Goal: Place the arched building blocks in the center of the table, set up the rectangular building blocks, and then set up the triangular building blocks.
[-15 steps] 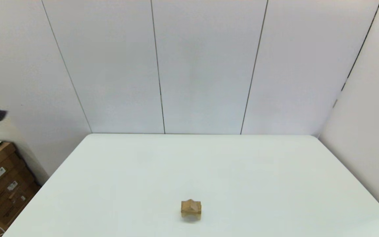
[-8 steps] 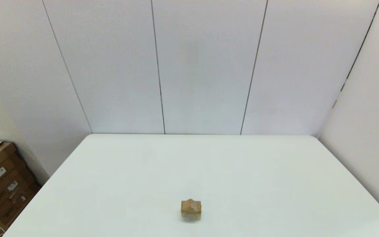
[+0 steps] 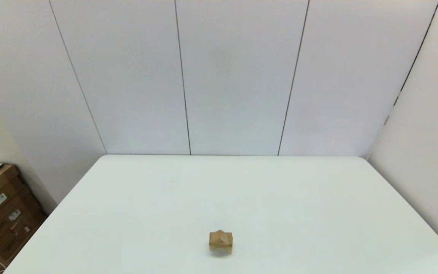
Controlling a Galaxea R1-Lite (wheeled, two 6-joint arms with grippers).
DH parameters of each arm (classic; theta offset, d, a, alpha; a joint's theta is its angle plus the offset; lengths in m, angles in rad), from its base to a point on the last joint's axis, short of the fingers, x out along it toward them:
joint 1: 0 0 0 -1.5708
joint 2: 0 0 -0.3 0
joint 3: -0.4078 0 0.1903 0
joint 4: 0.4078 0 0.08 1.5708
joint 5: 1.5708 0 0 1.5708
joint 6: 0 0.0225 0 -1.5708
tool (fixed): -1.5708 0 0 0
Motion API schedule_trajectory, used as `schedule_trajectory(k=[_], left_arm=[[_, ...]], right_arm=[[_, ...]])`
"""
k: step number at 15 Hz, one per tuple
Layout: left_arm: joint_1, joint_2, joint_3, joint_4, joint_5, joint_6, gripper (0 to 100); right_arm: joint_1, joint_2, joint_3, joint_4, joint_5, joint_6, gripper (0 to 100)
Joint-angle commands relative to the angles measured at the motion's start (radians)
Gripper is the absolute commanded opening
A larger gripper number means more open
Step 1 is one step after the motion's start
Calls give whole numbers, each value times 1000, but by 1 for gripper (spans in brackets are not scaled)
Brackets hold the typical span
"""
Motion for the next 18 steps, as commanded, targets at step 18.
schedule_trajectory(k=[18], left_arm=[[0, -58, 796, -967, 43, -250, 100]], right_arm=[[-1, 0, 2, 0, 2, 0, 100]])
